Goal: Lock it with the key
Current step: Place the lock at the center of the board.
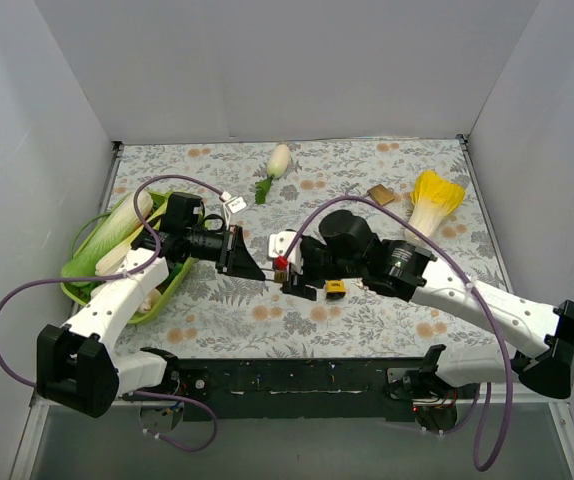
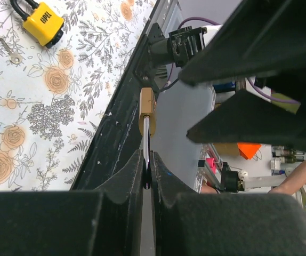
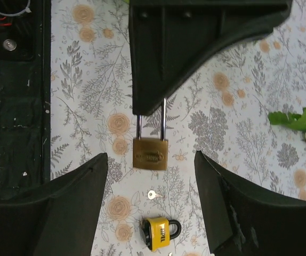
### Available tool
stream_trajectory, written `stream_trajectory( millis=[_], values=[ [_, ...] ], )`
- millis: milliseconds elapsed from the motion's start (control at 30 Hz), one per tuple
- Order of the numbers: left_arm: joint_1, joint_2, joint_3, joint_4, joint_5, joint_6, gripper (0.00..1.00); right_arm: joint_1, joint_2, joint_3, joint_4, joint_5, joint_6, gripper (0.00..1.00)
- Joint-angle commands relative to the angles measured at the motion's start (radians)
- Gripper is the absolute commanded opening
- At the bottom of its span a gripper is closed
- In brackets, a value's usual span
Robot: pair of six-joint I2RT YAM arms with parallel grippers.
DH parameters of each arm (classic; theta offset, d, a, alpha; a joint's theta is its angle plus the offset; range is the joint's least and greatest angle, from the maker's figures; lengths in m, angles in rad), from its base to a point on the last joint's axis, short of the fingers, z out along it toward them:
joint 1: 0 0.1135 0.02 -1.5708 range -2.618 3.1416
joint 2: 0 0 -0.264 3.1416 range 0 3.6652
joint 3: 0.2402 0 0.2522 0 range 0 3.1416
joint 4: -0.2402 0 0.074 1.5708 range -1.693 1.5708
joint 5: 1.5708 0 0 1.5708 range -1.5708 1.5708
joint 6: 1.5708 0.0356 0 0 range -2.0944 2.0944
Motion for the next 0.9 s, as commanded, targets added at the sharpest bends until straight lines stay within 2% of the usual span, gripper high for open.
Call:
stream_trajectory(
  millis=[0, 167, 533, 633, 667, 833, 867],
  values=[
    [-0.028, -0.018, 0.035, 0.023, 0.002, -0.036, 0.00, 0.054, 0.049, 0.089, -0.027, 0.025, -0.077, 0.74],
    [-0.031, -0.024, 0.030, 0.051, -0.005, -0.053, 0.00, 0.080, 0.074, 0.095, -0.027, 0.042, -0.102, 0.69],
    [-0.033, -0.037, 0.012, 0.086, 0.002, -0.066, 0.00, 0.087, 0.109, 0.073, -0.028, 0.145, -0.103, 0.64],
    [-0.033, -0.040, 0.007, 0.091, 0.002, -0.071, 0.00, 0.087, 0.109, 0.072, -0.019, 0.159, -0.105, 0.52],
    [-0.033, -0.041, 0.006, 0.099, 0.001, -0.072, 0.00, 0.087, 0.109, 0.072, -0.011, 0.162, -0.103, 0.41],
    [-0.033, -0.051, 0.001, 0.123, -0.005, -0.092, 0.00, 0.087, 0.121, 0.073, -0.017, 0.188, -0.085, 0.27],
    [-0.033, -0.052, 0.000, 0.129, -0.005, -0.095, 0.00, 0.087, 0.120, 0.072, -0.013, 0.188, -0.082, 0.15]
  ],
)
